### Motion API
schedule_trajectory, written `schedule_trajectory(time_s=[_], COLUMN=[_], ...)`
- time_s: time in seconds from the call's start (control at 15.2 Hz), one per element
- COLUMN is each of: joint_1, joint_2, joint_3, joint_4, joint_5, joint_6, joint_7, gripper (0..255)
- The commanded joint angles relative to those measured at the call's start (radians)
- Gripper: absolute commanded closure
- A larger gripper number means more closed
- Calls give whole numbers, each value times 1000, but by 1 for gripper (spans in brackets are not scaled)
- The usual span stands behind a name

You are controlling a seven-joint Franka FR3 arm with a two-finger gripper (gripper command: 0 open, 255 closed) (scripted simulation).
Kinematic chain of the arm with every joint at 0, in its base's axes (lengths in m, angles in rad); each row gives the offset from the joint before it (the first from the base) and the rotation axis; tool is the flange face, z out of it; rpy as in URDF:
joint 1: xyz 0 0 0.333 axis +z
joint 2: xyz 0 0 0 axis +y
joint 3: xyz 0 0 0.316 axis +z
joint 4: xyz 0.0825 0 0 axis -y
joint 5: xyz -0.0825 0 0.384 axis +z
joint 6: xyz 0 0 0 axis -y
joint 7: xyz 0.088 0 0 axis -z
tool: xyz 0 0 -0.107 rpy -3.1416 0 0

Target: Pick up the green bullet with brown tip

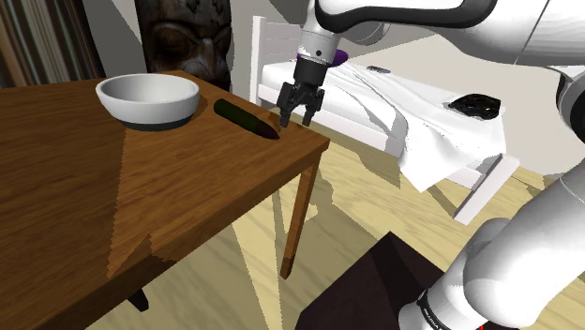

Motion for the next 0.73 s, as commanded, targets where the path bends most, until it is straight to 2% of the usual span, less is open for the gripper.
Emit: schedule_trajectory(time_s=[0.0, 0.53, 0.66], joint_1=[11, 50, 50], joint_2=[80, 377, 367], joint_3=[12, 46, 46], joint_4=[103, 519, 478], joint_5=[3, -5, -4], joint_6=[-6, -66, -35], joint_7=[14, 59, 52], gripper=[0, 0, 0])
